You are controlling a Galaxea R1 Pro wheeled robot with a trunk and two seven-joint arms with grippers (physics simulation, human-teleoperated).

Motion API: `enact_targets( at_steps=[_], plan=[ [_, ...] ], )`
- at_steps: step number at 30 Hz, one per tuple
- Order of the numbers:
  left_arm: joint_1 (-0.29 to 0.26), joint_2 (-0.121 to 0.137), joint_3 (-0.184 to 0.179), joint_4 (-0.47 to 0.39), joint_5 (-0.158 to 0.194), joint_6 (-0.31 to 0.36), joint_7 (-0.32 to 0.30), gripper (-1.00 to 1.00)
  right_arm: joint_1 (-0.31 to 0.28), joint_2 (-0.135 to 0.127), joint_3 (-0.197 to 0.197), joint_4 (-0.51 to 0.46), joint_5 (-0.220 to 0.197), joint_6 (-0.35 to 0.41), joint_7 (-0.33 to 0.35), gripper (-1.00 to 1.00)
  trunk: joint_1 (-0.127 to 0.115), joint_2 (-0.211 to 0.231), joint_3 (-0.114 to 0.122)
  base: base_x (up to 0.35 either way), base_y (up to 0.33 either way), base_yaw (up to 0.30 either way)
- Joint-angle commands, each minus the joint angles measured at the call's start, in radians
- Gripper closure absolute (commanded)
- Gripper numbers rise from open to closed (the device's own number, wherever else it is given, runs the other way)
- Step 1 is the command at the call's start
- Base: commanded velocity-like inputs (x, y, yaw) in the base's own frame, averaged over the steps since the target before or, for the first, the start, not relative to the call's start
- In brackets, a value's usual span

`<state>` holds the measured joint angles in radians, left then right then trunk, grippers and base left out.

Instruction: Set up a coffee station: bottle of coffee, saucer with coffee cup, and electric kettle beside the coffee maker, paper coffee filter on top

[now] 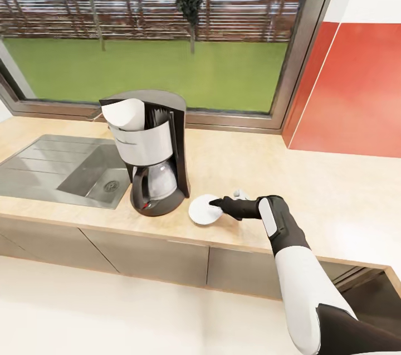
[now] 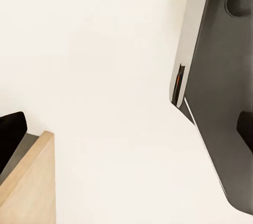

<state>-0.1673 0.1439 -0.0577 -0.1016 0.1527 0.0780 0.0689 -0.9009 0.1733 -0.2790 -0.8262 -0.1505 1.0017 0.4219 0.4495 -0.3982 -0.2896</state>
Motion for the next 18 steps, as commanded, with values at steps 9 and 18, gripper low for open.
enact_targets(
  at_steps=[9, 18],
  plan=[
    [0.004, 0.0, -0.007, 0.012, 0.009, 0.005, 0.003, -1.0, -0.001, 0.001, -0.005, -0.001, -0.001, 0.006, 0.001, -1.0, 0.001, -0.002, -0.002, -0.001, 0.0, 0.0],
    [0.005, -0.007, -0.007, 0.016, 0.008, 0.005, 0.003, -1.0, -0.001, 0.001, -0.005, -0.001, -0.003, 0.005, 0.001, -1.0, 0.001, -0.002, -0.002, -0.177, -0.078, 0.0]
  ],
)
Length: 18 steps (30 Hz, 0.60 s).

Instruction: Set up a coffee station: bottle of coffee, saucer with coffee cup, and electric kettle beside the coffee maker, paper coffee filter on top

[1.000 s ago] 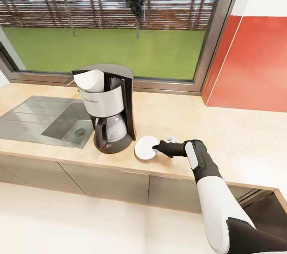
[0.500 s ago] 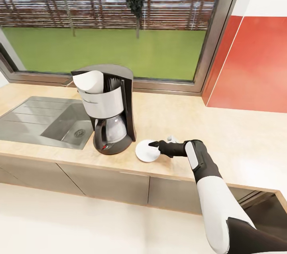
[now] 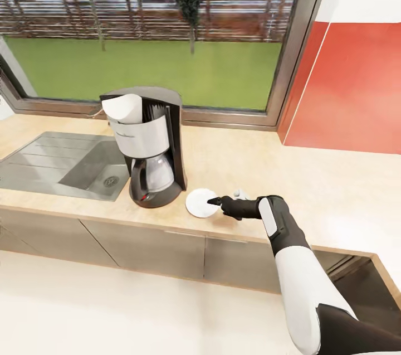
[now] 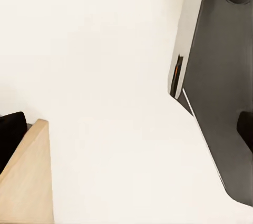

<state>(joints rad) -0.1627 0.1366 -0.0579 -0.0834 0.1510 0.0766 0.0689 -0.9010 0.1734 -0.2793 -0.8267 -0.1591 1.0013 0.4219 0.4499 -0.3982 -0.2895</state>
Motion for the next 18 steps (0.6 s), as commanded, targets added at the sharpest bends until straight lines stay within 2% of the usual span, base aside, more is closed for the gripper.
enact_targets(
  at_steps=[1, 13, 18],
  plan=[
    [0.0, 0.0, -0.006, -0.003, 0.01, 0.006, 0.003, -1.0, -0.001, 0.001, -0.005, -0.001, 0.006, 0.005, 0.002, -1.0, 0.0, -0.002, -0.002, -0.268, -0.147, 0.0],
    [0.0, 0.0, -0.006, -0.003, 0.01, 0.006, 0.003, -1.0, -0.001, 0.001, -0.004, 0.0, 0.006, 0.005, 0.002, -1.0, 0.0, -0.002, -0.002, -0.282, -0.141, 0.0],
    [0.0, 0.001, -0.006, -0.003, 0.01, 0.006, 0.004, -1.0, -0.001, 0.001, -0.003, 0.001, 0.006, 0.005, 0.002, -1.0, 0.0, -0.002, -0.002, -0.326, -0.032, 0.0]
  ],
)
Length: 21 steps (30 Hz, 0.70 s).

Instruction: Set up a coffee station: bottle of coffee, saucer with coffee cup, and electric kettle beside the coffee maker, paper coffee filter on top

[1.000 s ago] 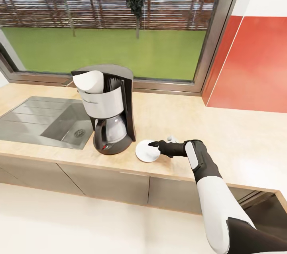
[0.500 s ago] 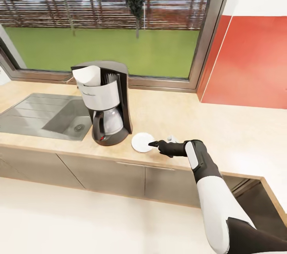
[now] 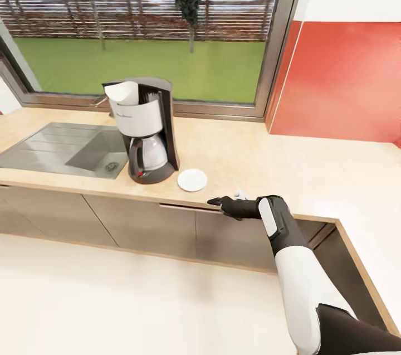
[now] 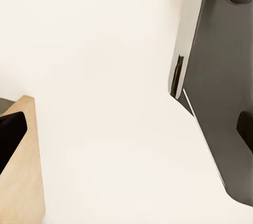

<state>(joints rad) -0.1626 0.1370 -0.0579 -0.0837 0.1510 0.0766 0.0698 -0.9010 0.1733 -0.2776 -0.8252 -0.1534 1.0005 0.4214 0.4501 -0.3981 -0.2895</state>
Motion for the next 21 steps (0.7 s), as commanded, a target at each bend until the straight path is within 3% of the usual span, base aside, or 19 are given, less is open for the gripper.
enact_targets(
  at_steps=[1, 9, 14, 21],
  plan=[
    [0.0, 0.001, -0.006, -0.003, 0.01, 0.006, 0.003, -1.0, -0.001, 0.001, -0.005, 0.0, 0.0, 0.006, 0.002, -1.0, 0.0, -0.002, -0.002, -0.337, -0.003, 0.0],
    [0.0, 0.001, -0.006, -0.004, 0.009, 0.005, 0.003, -1.0, -0.001, 0.001, -0.005, 0.009, 0.0, 0.006, 0.002, -1.0, 0.0, -0.002, -0.002, -0.338, 0.049, 0.0],
    [0.0, 0.001, -0.012, -0.007, 0.008, 0.005, 0.002, -1.0, -0.001, 0.001, -0.005, 0.078, -0.001, 0.006, 0.002, -1.0, 0.0, -0.002, -0.002, -0.339, 0.101, 0.0],
    [0.0, 0.002, -0.018, -0.016, 0.007, -0.003, 0.002, -1.0, -0.001, 0.001, -0.005, 0.351, 0.0, -0.032, 0.001, -1.0, 0.0, -0.002, -0.002, -0.183, 0.057, 0.0]
  ],
)
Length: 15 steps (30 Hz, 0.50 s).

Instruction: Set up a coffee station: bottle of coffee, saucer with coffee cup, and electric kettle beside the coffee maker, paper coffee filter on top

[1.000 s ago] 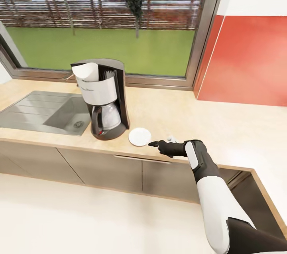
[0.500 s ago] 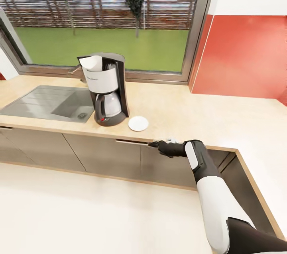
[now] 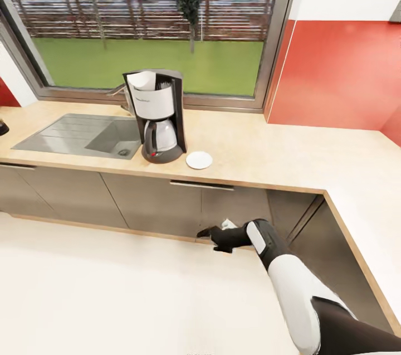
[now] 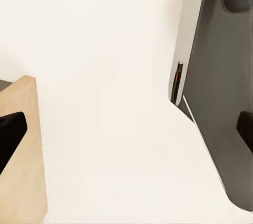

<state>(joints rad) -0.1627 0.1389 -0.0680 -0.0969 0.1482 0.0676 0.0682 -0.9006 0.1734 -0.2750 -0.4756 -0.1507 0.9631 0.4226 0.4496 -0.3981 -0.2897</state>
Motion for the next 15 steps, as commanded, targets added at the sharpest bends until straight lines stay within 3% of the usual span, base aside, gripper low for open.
enact_targets(
  at_steps=[1, 2, 3, 4, 5, 8, 10, 12, 13, 14, 15],
  plan=[
    [0.0, 0.0, -0.012, -0.003, 0.01, 0.001, 0.003, -1.0, -0.001, 0.001, -0.007, 0.059, -0.001, -0.03, -0.002, -1.0, 0.0, -0.002, -0.002, -0.028, 0.009, 0.0],
    [0.0, 0.001, -0.022, -0.004, 0.01, -0.007, 0.003, -1.0, -0.001, 0.001, -0.007, 0.12, -0.001, -0.079, -0.007, -1.0, 0.0, -0.002, -0.002, -0.018, 0.005, 0.0],
    [0.0, 0.0, -0.056, -0.004, 0.011, -0.029, 0.003, -1.0, -0.001, 0.001, -0.006, 0.244, 0.0, -0.198, -0.041, -1.0, 0.0, -0.002, -0.002, -0.007, 0.002, 0.0],
    [0.0, -0.001, -0.085, -0.004, 0.011, -0.05, 0.003, -1.0, 0.0, -0.001, -0.006, 0.337, 0.002, -0.293, -0.106, -1.0, 0.0, -0.002, -0.002, -0.004, 0.001, 0.0],
    [0.0, -0.002, -0.12, -0.001, 0.012, -0.077, 0.004, -1.0, 0.037, -0.007, -0.004, 0.404, 0.004, -0.429, -0.252, -1.0, 0.0, -0.002, -0.002, -0.002, 0.0, 0.0],
    [0.0, -0.003, -0.143, 0.006, 0.014, -0.107, 0.004, -1.0, 0.146, -0.01, -0.003, 0.437, 0.021, -0.581, -0.433, -1.0, 0.0, -0.002, -0.002, 0.0, 0.0, 0.0],
    [0.001, -0.005, -0.147, 0.009, 0.015, -0.119, 0.004, -1.0, 0.199, -0.013, -0.003, 0.443, 0.06, -0.635, -0.478, -1.0, 0.0, -0.002, -0.002, 0.0, 0.0, 0.0],
    [0.008, -0.016, -0.15, 0.018, 0.016, -0.134, 0.004, -1.0, 0.278, -0.023, -0.003, 0.447, 0.165, -0.696, -0.507, -1.0, 0.0, -0.002, -0.002, 0.0, 0.0, 0.0],
    [0.012, -0.022, -0.15, 0.021, 0.016, -0.142, 0.004, -1.0, 0.316, -0.028, -0.003, 0.448, 0.227, -0.722, -0.514, -1.0, 0.0, -0.002, -0.002, 0.0, 0.0, 0.0],
    [0.016, -0.032, -0.151, 0.025, 0.015, -0.156, 0.004, -1.0, 0.369, -0.035, -0.003, 0.448, 0.315, -0.759, -0.52, -1.0, 0.0, -0.002, -0.002, 0.0, 0.0, 0.0],
    [0.018, -0.036, -0.151, 0.026, 0.016, -0.164, 0.005, -1.0, 0.404, -0.042, -0.003, 0.448, 0.362, -0.783, -0.522, -1.0, 0.0, -0.002, -0.002, 0.0, 0.0, 0.0]
  ],
)
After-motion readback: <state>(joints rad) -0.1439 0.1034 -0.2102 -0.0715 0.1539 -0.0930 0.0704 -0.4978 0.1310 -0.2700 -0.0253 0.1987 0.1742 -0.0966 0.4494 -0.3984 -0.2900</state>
